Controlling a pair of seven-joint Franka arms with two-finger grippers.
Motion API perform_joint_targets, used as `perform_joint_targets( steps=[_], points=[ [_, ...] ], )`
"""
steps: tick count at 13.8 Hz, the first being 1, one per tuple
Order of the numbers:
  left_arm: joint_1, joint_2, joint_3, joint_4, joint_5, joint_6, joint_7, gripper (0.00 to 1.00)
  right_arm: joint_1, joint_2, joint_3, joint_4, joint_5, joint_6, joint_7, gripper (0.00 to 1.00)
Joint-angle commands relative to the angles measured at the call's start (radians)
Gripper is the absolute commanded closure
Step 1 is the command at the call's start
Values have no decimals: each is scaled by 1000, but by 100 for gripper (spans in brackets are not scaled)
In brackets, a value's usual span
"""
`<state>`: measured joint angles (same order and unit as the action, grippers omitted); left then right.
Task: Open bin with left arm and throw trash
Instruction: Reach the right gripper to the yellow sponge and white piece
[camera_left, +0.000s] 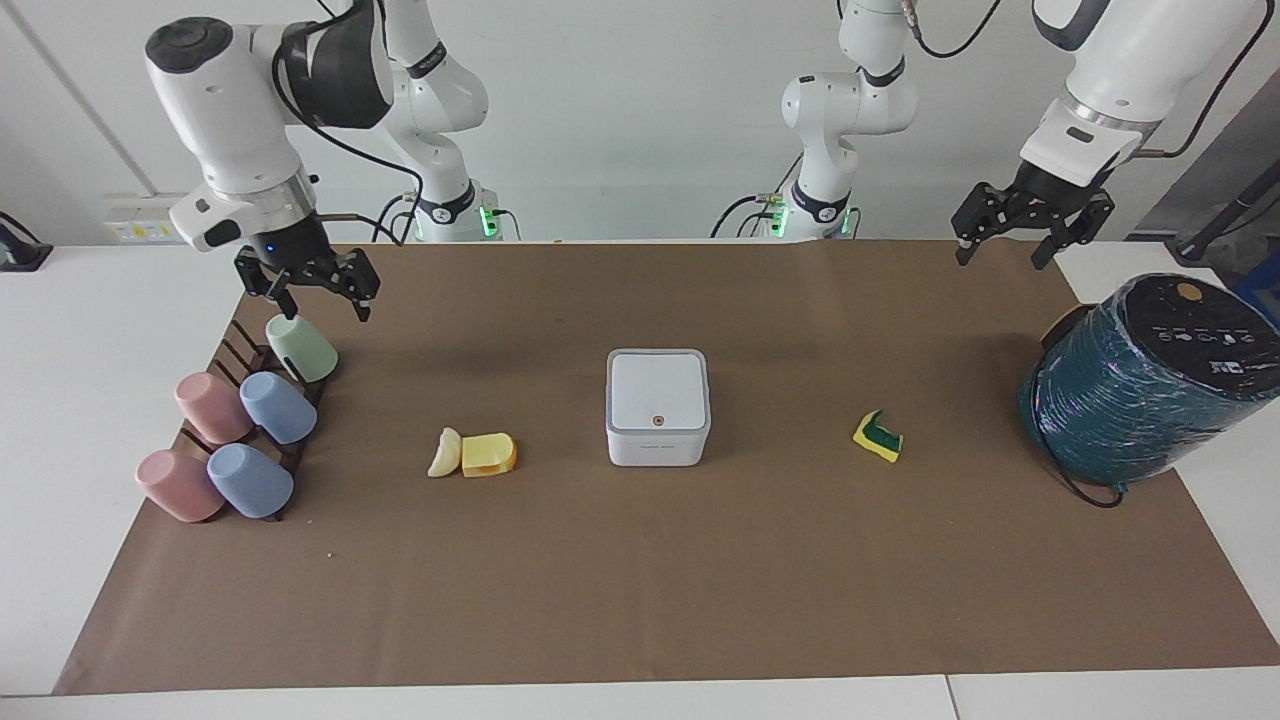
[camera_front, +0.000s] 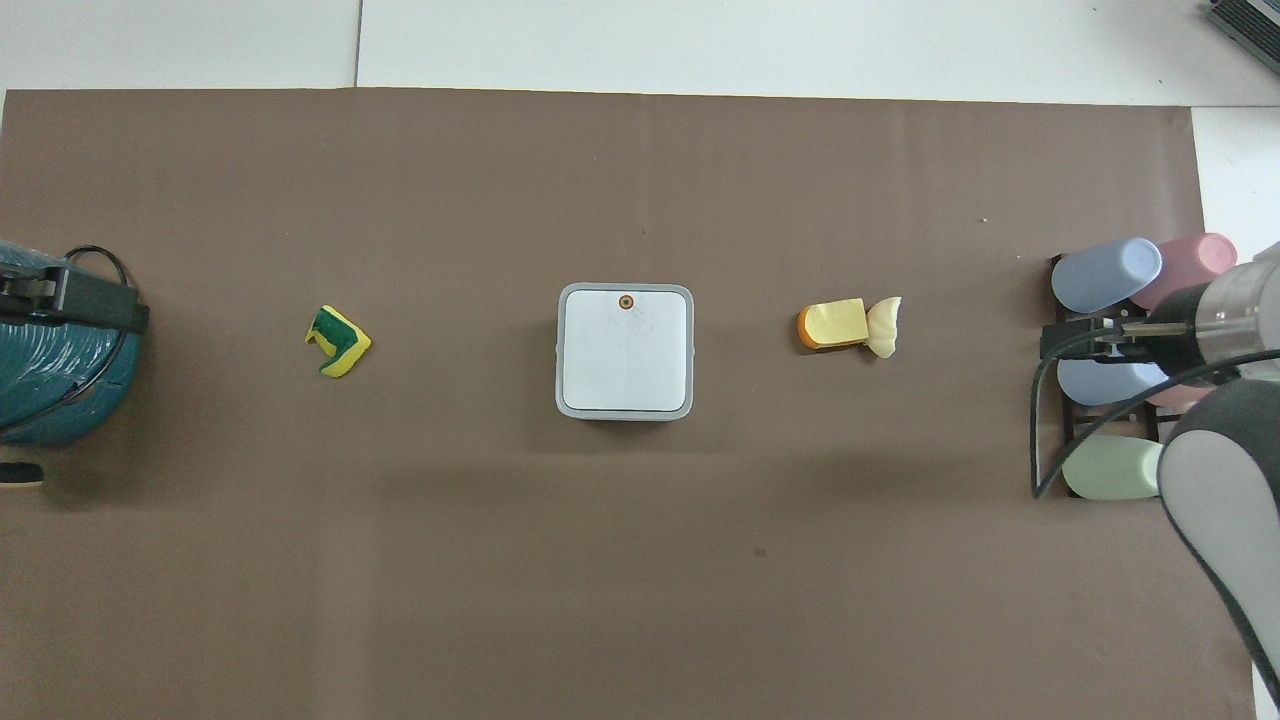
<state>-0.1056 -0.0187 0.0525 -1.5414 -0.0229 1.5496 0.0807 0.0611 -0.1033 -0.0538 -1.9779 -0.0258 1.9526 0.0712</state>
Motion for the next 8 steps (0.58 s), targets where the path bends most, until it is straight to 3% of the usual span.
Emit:
perform_joint_targets(
  steps=[1, 5, 8],
  points=[
    [-11, -29, 9, -28, 14, -6, 4, 0, 35, 62, 2, -36, 12, 121, 50, 0],
    [-11, -29, 9, -28, 14, -6, 2, 0, 71, 172, 2, -53, 12, 221, 88, 0],
    [-11, -29, 9, -28, 14, -6, 2, 0, 82, 208, 2, -91, 12, 305, 101, 0]
  ],
)
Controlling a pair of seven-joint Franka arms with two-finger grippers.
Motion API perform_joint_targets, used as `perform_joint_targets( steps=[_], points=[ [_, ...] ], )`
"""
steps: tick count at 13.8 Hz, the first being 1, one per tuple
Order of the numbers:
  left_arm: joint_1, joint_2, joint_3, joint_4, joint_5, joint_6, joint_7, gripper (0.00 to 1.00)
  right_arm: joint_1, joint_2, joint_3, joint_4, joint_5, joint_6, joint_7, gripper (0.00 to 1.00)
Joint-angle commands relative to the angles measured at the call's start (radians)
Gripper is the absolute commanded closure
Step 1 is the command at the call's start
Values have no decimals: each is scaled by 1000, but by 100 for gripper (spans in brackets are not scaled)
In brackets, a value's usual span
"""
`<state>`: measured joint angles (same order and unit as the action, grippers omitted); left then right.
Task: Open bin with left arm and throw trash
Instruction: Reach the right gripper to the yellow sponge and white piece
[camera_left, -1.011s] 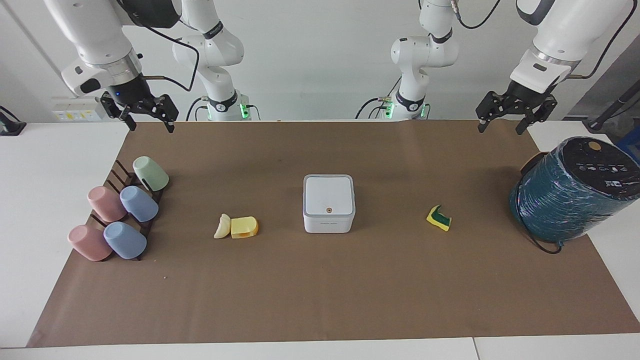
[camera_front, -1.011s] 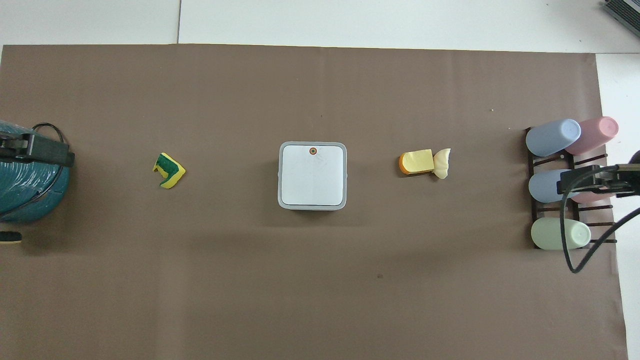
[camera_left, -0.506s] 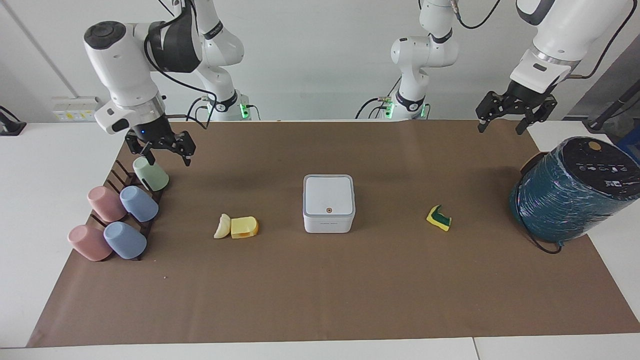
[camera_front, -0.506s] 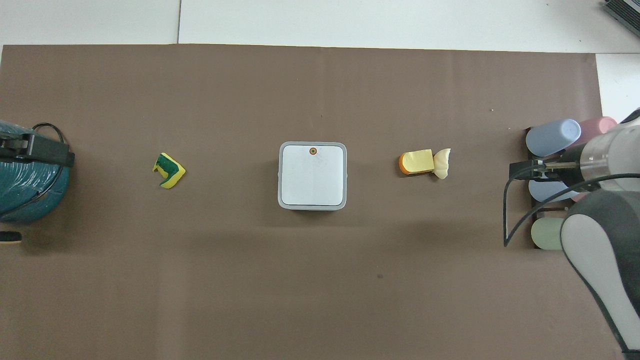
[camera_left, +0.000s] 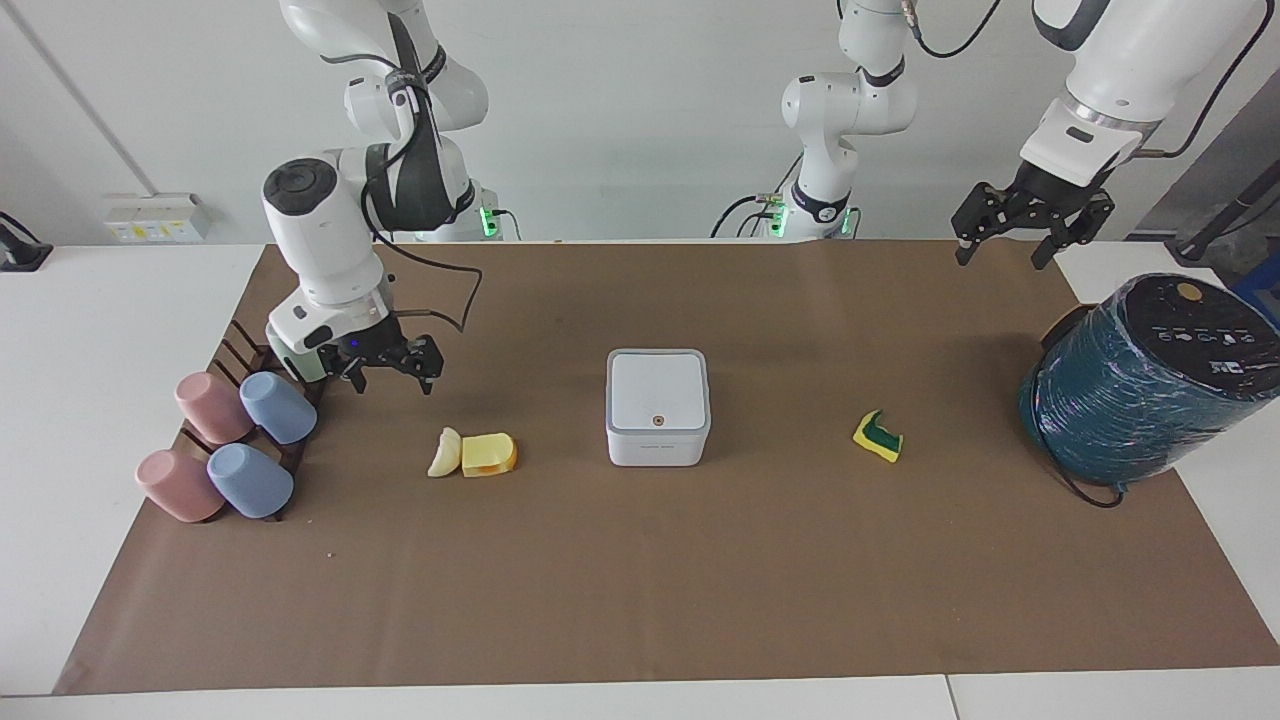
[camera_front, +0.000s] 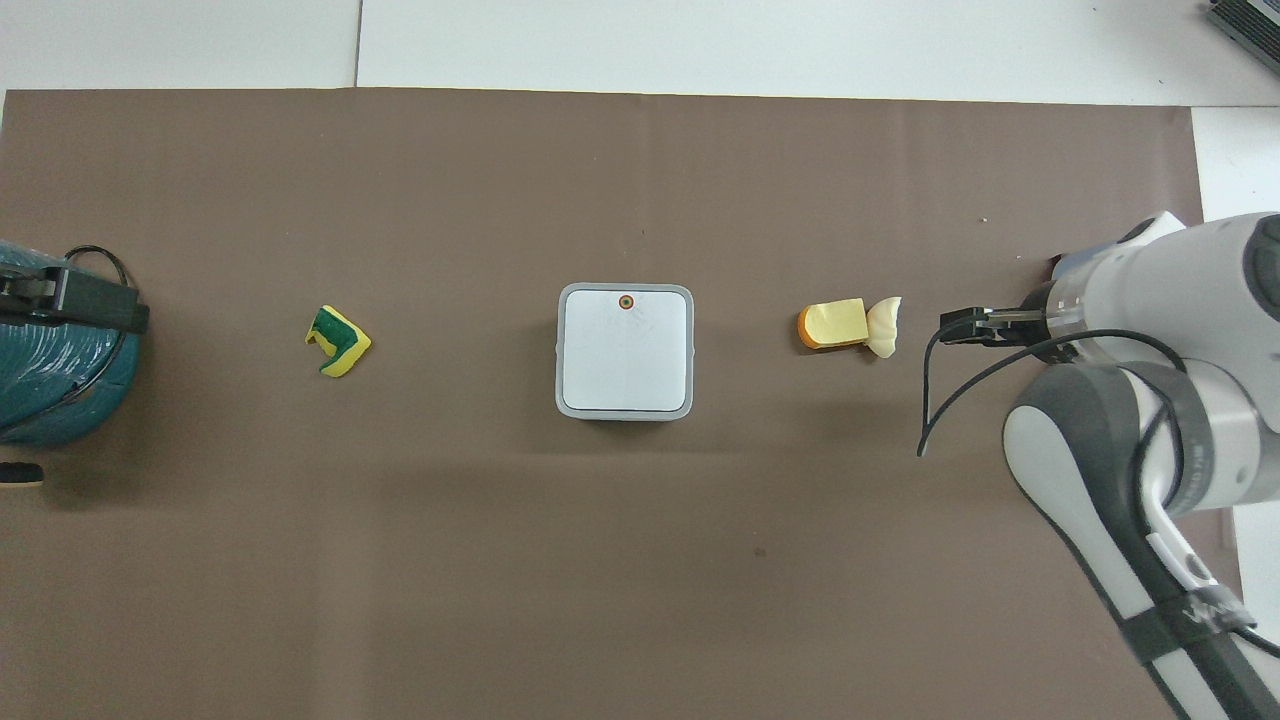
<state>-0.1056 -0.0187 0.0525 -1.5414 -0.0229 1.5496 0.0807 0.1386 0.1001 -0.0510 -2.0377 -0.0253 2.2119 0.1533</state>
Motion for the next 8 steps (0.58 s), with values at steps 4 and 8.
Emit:
perform_joint_targets(
  steps=[4, 8],
  points=[
    [-11, -29, 9, -28, 14, -6, 4, 0, 7, 61, -1, -55, 12, 152, 23, 0],
    [-11, -29, 9, -28, 14, -6, 4, 0, 32, 122, 0, -53, 112, 306, 54, 0]
  ],
)
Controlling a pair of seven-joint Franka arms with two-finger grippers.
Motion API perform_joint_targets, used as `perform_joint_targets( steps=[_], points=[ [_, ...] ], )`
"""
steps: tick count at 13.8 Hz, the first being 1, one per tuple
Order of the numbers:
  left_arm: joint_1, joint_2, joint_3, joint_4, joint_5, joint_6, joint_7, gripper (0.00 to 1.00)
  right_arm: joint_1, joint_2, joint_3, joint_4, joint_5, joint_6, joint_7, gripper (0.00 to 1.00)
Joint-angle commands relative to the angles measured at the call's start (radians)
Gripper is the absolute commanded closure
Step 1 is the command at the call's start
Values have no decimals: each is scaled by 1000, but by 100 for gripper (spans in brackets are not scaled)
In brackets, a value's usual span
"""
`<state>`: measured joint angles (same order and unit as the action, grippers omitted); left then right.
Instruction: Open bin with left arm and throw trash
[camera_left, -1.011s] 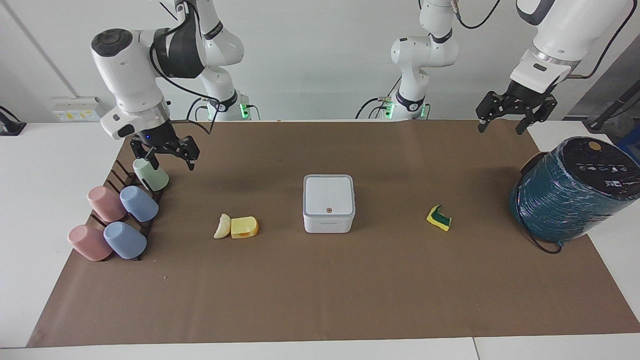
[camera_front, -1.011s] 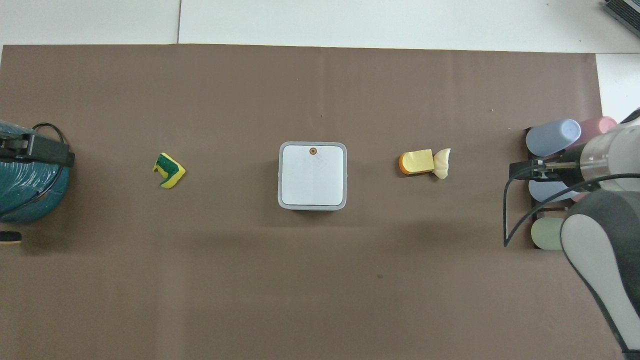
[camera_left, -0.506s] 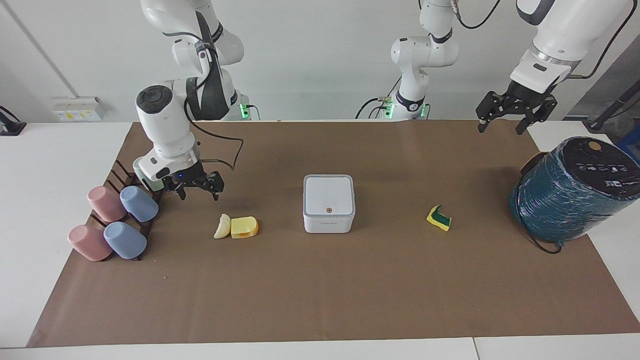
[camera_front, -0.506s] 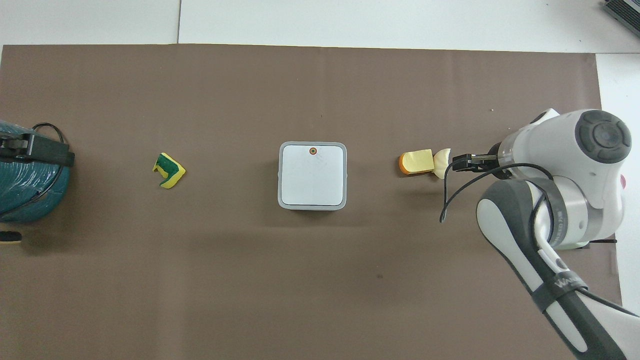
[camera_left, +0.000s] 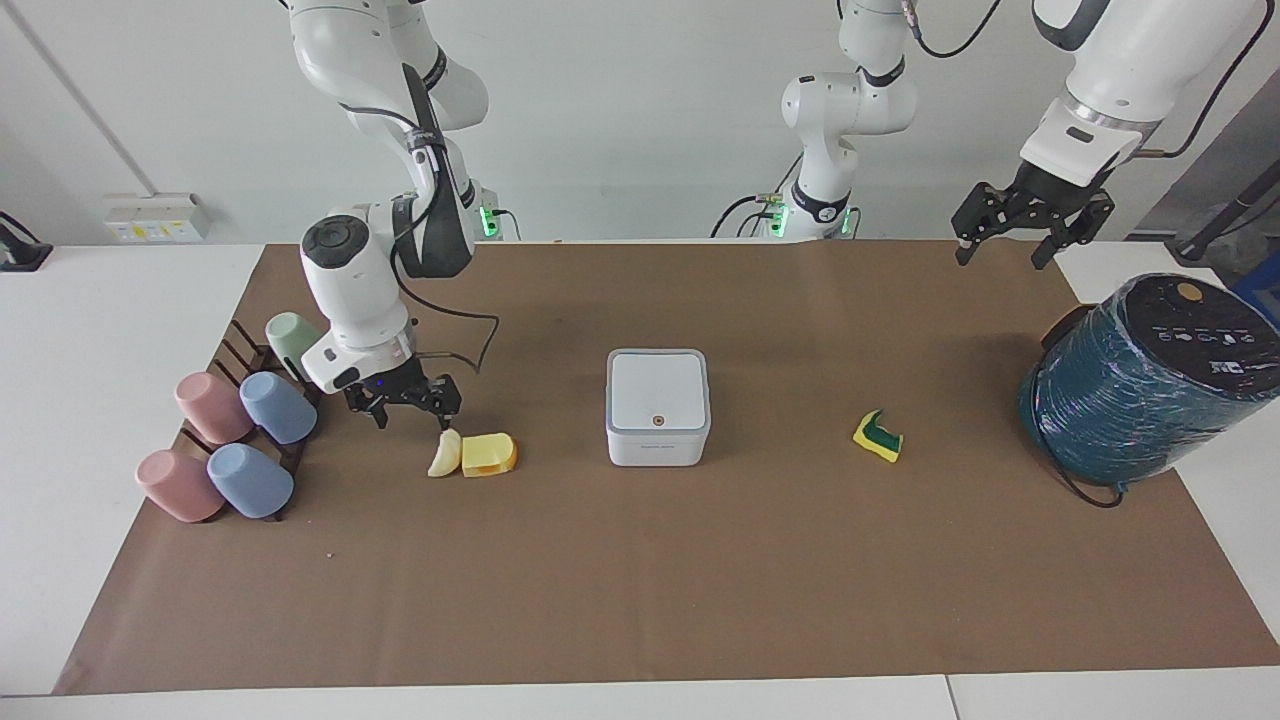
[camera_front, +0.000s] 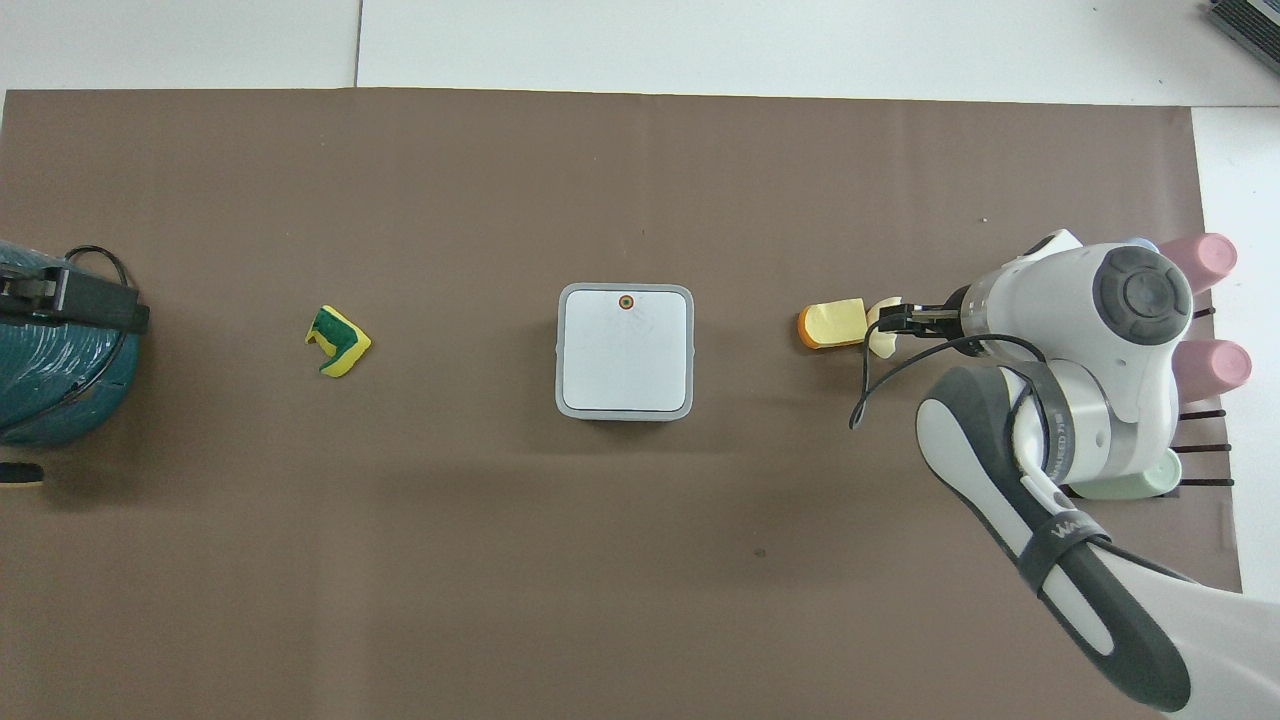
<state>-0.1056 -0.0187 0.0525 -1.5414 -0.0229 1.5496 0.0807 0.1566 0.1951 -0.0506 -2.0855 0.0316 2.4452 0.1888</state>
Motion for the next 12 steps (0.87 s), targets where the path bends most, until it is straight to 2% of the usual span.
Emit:
perform_joint_targets(
  steps=[1, 4, 9, 12],
  points=[
    [-11, -29, 9, -28, 14, -6, 4, 0, 12, 44, 0, -5, 68, 113, 17, 0],
    [-11, -29, 9, -28, 14, -6, 4, 0, -2, 70, -2, 2, 70, 181, 17, 0],
    [-11, -29, 9, -28, 14, -8, 10, 0, -3, 73, -2, -5, 73, 183, 26, 0],
    [-32, -29, -6, -38, 12, 50, 19, 0, -8, 73, -2, -21, 105, 183, 24, 0]
  ],
)
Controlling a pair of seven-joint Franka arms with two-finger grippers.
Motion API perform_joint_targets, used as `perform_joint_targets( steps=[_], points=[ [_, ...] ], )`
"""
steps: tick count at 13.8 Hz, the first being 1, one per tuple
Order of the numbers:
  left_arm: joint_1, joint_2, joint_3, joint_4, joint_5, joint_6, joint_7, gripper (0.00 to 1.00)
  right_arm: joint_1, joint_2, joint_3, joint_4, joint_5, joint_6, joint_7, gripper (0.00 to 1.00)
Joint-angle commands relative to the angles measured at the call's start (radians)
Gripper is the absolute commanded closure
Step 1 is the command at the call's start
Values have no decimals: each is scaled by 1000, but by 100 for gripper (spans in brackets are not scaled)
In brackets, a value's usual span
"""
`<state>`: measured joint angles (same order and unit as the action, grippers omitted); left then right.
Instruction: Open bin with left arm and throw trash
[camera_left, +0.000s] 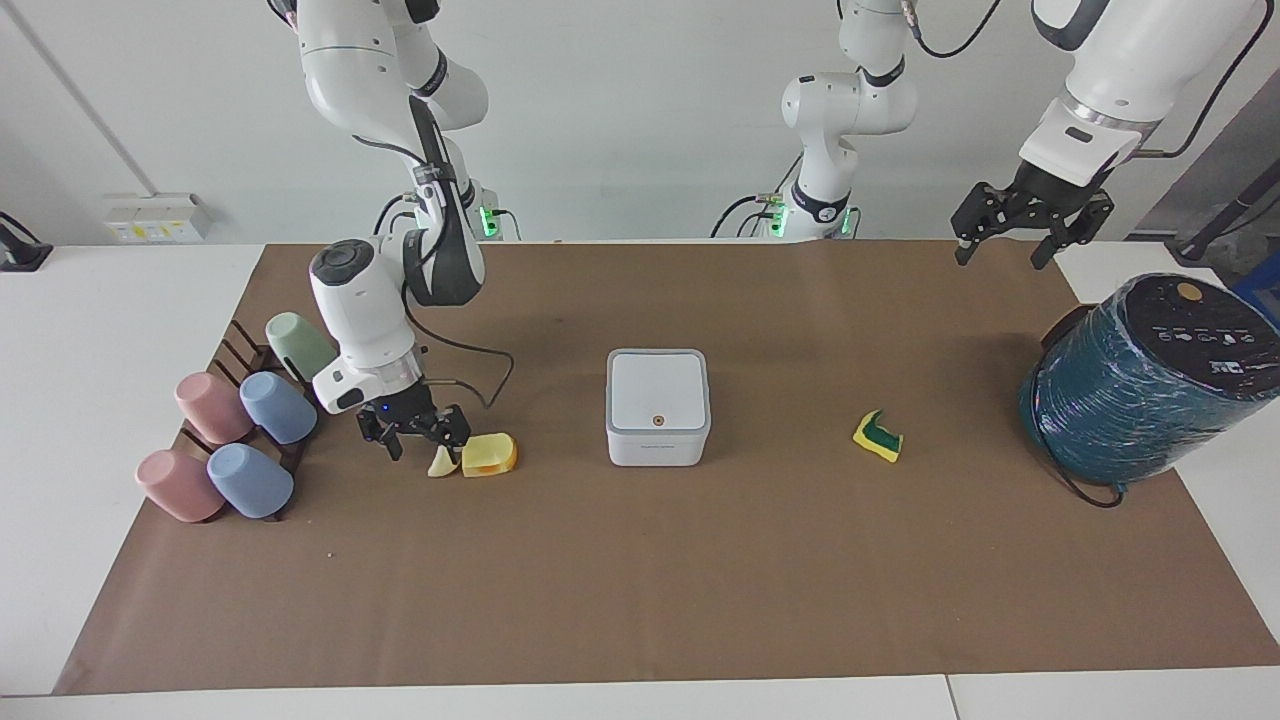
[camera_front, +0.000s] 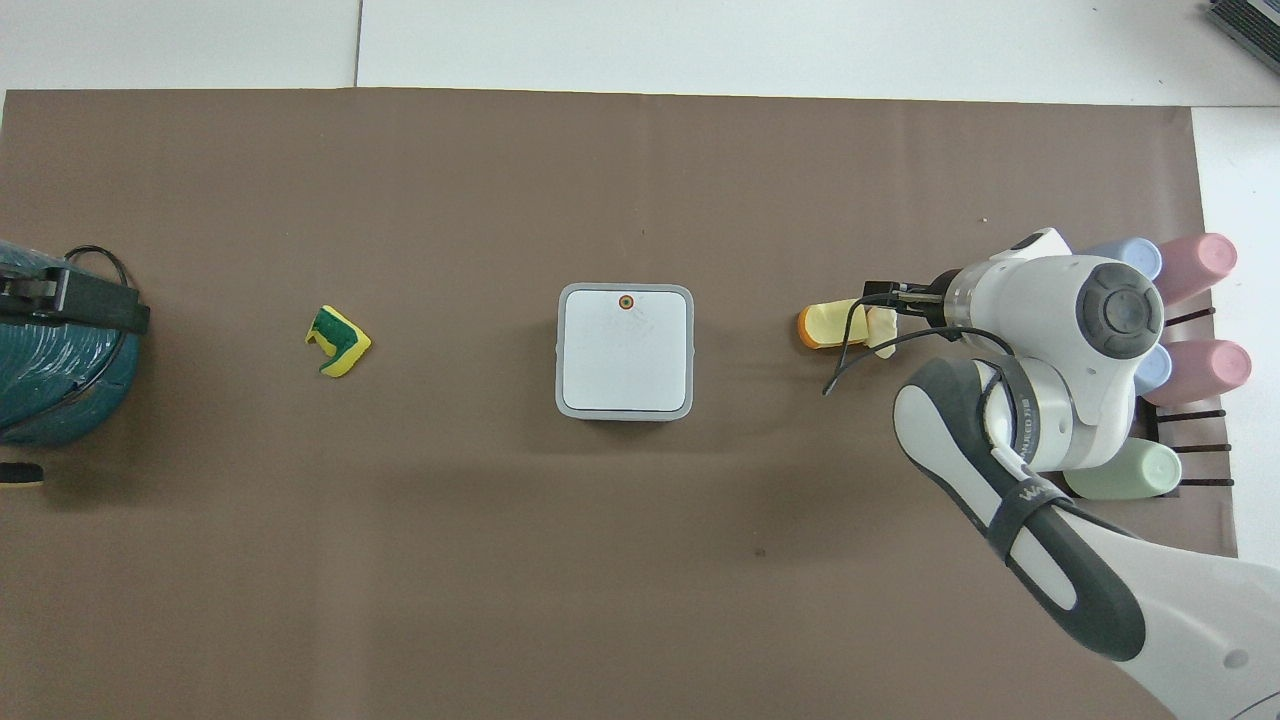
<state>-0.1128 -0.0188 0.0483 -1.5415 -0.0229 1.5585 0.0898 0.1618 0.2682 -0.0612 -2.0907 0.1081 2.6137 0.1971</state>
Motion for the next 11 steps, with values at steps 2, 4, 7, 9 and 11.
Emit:
perform_joint_targets(
  steps=[2, 4, 7, 9, 11],
  points=[
    [-123, -61, -19, -145, 9, 215, -8, 0, -18, 8, 9, -17, 31, 14, 16, 0],
    [-236, -66, -21, -224, 6, 345, -126, 0, -16, 8, 9, -22, 31, 14, 16, 0],
    [-365, 26, -21, -230, -9, 496, -243, 0, -18, 16, 9, -37, 31, 19, 10, 0],
    [-413, 112, -22, -218, -35, 596, -265, 0, -16, 16, 9, -37, 31, 20, 10, 5],
    [-452, 176, -22, -206, -54, 682, -275, 7, -11, 19, 9, -37, 31, 25, 18, 90]
  ],
)
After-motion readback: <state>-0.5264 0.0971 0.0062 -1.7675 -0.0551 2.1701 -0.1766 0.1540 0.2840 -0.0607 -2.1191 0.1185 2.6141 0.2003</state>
